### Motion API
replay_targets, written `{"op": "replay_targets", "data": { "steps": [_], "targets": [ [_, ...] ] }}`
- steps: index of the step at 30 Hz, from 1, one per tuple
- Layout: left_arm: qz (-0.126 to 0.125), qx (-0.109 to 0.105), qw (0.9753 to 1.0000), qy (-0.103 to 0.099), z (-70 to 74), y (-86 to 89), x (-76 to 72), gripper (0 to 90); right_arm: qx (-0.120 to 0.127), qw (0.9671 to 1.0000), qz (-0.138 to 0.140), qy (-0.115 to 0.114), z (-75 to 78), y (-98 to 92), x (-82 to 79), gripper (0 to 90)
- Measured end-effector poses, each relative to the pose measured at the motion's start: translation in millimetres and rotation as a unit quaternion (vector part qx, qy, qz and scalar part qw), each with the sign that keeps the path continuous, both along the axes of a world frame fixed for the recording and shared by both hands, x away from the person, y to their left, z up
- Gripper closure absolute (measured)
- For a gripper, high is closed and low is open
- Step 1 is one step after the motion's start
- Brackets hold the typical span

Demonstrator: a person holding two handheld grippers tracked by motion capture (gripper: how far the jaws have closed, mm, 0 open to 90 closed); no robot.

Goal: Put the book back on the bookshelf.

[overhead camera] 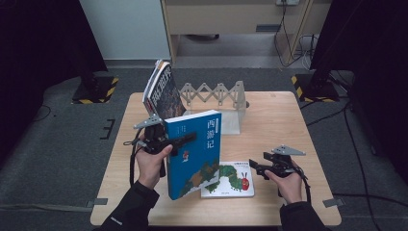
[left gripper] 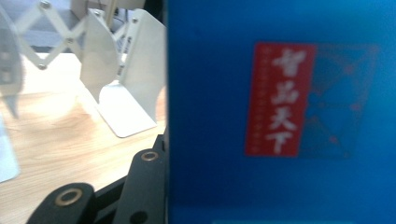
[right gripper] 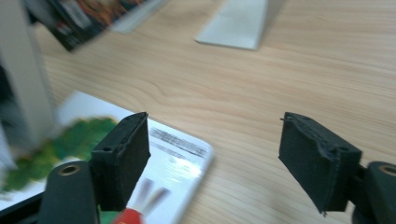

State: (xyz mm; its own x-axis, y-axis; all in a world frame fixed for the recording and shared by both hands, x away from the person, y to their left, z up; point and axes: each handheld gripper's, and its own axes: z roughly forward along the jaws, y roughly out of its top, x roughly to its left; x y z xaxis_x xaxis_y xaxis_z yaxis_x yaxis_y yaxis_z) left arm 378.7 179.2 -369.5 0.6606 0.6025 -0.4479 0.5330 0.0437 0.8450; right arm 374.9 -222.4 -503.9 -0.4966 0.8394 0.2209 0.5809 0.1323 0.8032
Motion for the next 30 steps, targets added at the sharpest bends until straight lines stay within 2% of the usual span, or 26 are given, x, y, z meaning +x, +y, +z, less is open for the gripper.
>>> {"op": "replay_targets", "data": {
  "steps": [6, 11, 16, 20, 24, 30],
  "targets": [
    [0.022, -0.001, 0.9997, -0.008, 5.8, 12.7, 1.6, 60.2, -0.041, 0.9989, -0.018, 0.015, -5.5, -11.2, 3.1, 22.8],
    [0.040, 0.024, 0.9986, -0.024, 15.1, 15.3, 0.0, 60.3, -0.070, 0.9966, -0.034, 0.028, -10.7, -19.4, 5.7, 21.5],
    [0.052, 0.034, 0.9978, -0.022, 19.4, 15.1, 4.3, 60.3, -0.109, 0.9923, -0.042, 0.041, -16.3, -24.1, 8.5, 20.1],
    [0.057, 0.037, 0.9974, -0.026, 23.5, 11.0, 13.2, 60.4, -0.121, 0.9901, -0.051, 0.051, -19.0, -27.9, 10.5, 18.0],
    [0.063, 0.045, 0.9964, -0.035, 33.4, 3.4, 23.2, 60.4, -0.137, 0.9870, -0.061, 0.058, -22.4, -32.4, 11.5, 18.5],
    [0.085, 0.035, 0.9947, -0.046, 46.9, -3.2, 39.6, 60.4, -0.146, 0.9860, -0.061, 0.052, -25.3, -36.1, 14.0, 18.1]
  ]
}}
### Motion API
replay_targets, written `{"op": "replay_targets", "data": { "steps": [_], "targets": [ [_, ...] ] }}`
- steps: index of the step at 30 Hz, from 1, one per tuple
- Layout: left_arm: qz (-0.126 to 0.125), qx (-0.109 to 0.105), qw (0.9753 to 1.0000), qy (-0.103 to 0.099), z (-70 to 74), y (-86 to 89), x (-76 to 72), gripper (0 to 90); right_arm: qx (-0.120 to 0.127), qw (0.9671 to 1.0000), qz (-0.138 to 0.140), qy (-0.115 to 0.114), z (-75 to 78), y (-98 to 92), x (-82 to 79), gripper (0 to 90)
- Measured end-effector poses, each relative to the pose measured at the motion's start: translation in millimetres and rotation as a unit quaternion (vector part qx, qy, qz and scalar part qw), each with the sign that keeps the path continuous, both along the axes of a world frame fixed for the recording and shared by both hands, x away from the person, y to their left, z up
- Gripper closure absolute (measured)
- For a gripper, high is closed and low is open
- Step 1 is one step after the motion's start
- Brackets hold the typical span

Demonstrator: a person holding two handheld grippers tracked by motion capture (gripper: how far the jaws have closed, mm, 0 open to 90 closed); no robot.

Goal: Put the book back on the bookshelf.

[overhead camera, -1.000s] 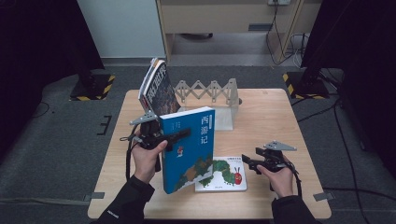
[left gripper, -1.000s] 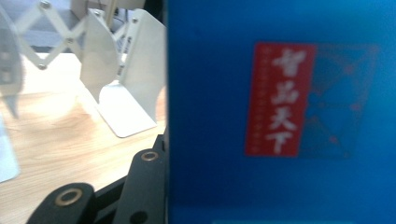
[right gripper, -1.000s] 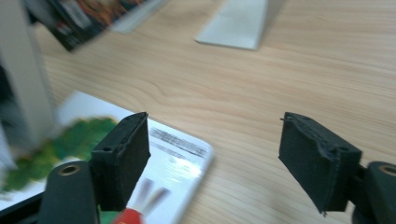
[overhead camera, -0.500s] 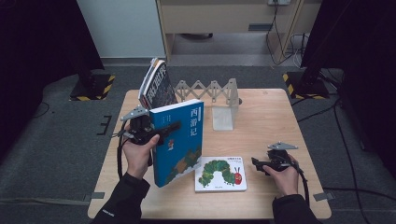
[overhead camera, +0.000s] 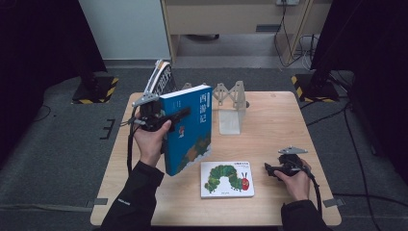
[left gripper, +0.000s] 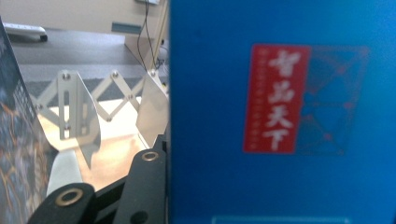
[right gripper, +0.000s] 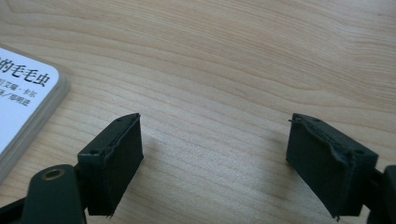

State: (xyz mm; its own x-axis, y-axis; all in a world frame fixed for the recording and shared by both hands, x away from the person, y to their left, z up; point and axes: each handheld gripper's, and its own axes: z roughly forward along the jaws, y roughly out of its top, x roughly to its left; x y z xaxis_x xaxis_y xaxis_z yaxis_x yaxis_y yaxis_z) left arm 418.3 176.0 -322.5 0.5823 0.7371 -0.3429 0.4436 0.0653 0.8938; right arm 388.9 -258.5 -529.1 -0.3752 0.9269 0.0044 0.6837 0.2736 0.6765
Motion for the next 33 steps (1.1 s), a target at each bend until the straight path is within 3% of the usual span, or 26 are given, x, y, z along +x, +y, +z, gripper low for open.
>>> {"op": "replay_targets", "data": {
  "steps": [6, 13, 18, 26, 30, 33],
  "targets": [
    [0.017, 0.017, 0.9997, -0.011, 8.3, -10.1, 16.3, 60.4, 0.001, 1.0000, -0.001, -0.002, -3.2, -0.9, 1.2, 14.4],
    [0.028, 0.006, 0.9995, -0.010, 9.7, -16.6, 35.1, 60.5, 0.006, 0.9999, -0.005, -0.013, -6.7, -2.8, 0.6, 9.6],
    [0.050, 0.004, 0.9983, -0.031, 7.4, -21.9, 43.8, 60.4, 0.009, 0.9996, -0.005, -0.025, -9.4, -3.6, -0.8, 7.5],
    [0.055, 0.017, 0.9983, -0.010, 6.1, -31.9, 72.6, 60.4, 0.011, 0.9996, -0.005, -0.025, -9.8, -3.8, -0.4, 6.9],
    [0.056, 0.027, 0.9979, -0.018, 4.8, -35.4, 81.6, 60.5, 0.012, 0.9996, -0.005, -0.025, -9.8, -3.7, -0.5, 6.9],
    [0.064, 0.023, 0.9976, -0.011, 0.8, -34.3, 88.1, 60.5, 0.012, 0.9996, -0.004, -0.025, -9.8, -3.7, -0.4, 6.6]
  ]
}}
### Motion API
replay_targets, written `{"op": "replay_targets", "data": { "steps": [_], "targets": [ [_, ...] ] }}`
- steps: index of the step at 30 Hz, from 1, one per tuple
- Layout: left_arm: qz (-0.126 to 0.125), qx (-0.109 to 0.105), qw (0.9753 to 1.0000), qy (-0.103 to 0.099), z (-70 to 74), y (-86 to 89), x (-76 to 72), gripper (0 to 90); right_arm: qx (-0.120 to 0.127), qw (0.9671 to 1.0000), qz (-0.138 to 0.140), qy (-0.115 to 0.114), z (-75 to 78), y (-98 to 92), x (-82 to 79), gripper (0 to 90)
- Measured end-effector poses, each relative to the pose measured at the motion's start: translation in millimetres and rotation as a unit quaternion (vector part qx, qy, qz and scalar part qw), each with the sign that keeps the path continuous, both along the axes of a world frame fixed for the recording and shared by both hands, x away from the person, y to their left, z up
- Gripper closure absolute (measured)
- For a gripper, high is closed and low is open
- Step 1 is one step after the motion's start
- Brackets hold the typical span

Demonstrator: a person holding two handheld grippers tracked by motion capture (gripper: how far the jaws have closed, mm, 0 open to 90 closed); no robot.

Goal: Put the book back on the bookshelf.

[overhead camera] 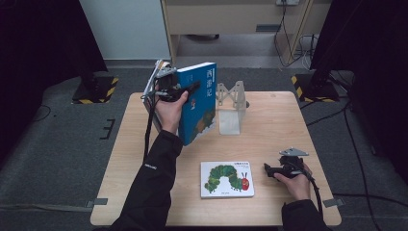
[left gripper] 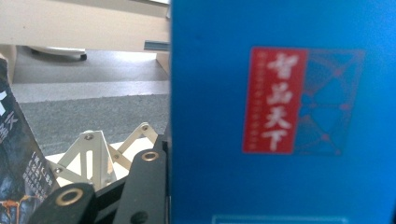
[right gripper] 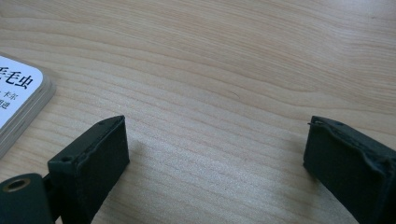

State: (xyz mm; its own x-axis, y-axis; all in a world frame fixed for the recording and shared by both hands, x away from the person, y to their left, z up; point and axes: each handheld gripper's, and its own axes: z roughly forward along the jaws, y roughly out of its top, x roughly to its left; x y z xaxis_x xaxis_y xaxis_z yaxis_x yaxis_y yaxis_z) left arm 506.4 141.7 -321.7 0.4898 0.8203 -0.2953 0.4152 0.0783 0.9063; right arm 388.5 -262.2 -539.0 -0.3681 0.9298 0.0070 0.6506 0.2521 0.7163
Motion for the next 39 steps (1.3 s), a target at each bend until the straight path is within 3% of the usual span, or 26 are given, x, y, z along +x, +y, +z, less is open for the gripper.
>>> {"op": "replay_targets", "data": {
  "steps": [5, 14, 18, 21, 24, 31, 39],
  "targets": [
    [0.018, 0.008, 0.9998, 0.008, -9.7, -0.7, 11.2, 60.4, -0.001, 1.0000, 0.002, 0.000, 0.0, 0.0, -0.2, 6.5],
    [0.040, -0.013, 0.9991, 0.008, -26.8, -6.3, 29.2, 60.4, -0.001, 1.0000, 0.002, 0.000, 0.0, 0.1, -0.2, 6.4],
    [0.055, 0.008, 0.9984, 0.001, -33.2, -12.9, 32.2, 60.3, -0.001, 1.0000, 0.003, 0.000, 0.0, 0.1, -0.4, 6.4],
    [0.055, 0.020, 0.9983, -0.004, -36.2, -16.8, 31.8, 60.2, -0.001, 1.0000, 0.003, 0.000, 0.0, 0.1, -0.4, 6.4],
    [0.062, 0.014, 0.9980, 0.001, -38.1, -19.2, 32.5, 60.2, -0.001, 1.0000, 0.004, 0.001, 0.2, 0.0, -0.6, 6.4],
    [0.050, 0.018, 0.9986, -0.006, -40.8, -26.7, 31.1, 60.1, 0.000, 1.0000, 0.003, 0.002, 0.2, 0.3, -0.9, 6.4],
    [0.044, 0.021, 0.9988, -0.001, -55.7, -32.6, 30.7, 59.8, 0.000, 1.0000, 0.004, 0.002, 0.2, 0.2, -0.8, 6.4]
  ]
}}
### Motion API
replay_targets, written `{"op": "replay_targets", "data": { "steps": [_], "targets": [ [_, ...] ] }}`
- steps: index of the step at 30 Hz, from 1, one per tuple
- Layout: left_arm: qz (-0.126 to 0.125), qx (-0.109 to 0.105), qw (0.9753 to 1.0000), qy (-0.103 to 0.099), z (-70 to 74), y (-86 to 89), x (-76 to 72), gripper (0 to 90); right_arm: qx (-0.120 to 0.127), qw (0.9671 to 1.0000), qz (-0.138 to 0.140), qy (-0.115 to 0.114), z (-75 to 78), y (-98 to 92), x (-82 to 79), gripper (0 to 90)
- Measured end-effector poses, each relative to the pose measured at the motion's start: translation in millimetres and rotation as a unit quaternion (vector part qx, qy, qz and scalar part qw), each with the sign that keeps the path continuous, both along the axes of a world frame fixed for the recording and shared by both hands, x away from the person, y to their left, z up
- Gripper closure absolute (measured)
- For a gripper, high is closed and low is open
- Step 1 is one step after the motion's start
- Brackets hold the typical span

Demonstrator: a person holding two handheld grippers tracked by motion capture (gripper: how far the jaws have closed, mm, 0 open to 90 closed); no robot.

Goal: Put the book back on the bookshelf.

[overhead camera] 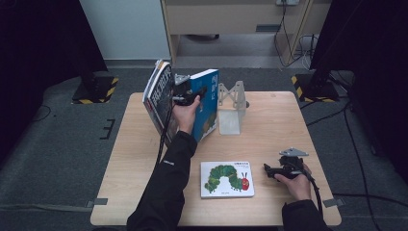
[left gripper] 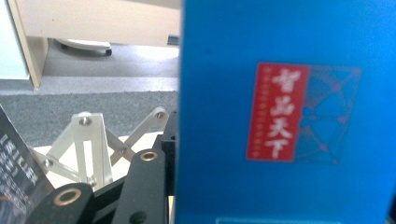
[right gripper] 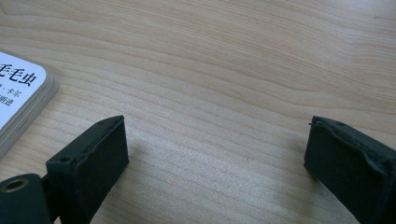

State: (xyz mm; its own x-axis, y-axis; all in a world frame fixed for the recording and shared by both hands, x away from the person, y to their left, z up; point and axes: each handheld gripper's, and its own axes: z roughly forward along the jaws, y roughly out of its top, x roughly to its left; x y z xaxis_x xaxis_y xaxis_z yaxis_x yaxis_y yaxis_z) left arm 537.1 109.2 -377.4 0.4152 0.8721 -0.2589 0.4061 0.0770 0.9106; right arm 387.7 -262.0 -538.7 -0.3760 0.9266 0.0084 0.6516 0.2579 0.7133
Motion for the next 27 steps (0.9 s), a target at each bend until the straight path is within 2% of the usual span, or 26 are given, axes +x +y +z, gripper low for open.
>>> {"op": "replay_targets", "data": {
  "steps": [5, 8, 11, 15, 23, 27],
  "targets": [
    [-0.003, 0.004, 1.0000, -0.002, 0.2, 2.1, -2.9, 59.4, 0.000, 1.0000, 0.000, 0.000, 0.0, 0.1, 0.0, 6.4],
    [-0.004, 0.013, 0.9999, -0.006, 0.0, 1.5, -6.6, 58.5, 0.000, 1.0000, -0.001, -0.001, -0.2, 0.1, 0.0, 6.4],
    [-0.010, 0.019, 0.9998, 0.001, 1.8, 4.1, -11.6, 58.0, 0.000, 1.0000, -0.002, -0.002, -0.2, 0.5, -0.2, 6.4],
    [-0.007, 0.043, 0.9990, 0.003, 2.0, 9.0, -22.2, 58.1, 0.000, 1.0000, -0.001, -0.001, -0.1, 0.6, -0.5, 6.4],
    [-0.010, 0.058, 0.9983, 0.005, -2.0, 17.2, -45.5, 58.8, 0.000, 1.0000, -0.001, -0.001, -0.1, 0.6, -0.5, 6.4],
    [-0.016, 0.080, 0.9966, 0.012, -1.3, 19.3, -56.4, 59.1, 0.000, 1.0000, -0.001, -0.001, -0.1, 0.6, -0.5, 6.4]
  ]
}}
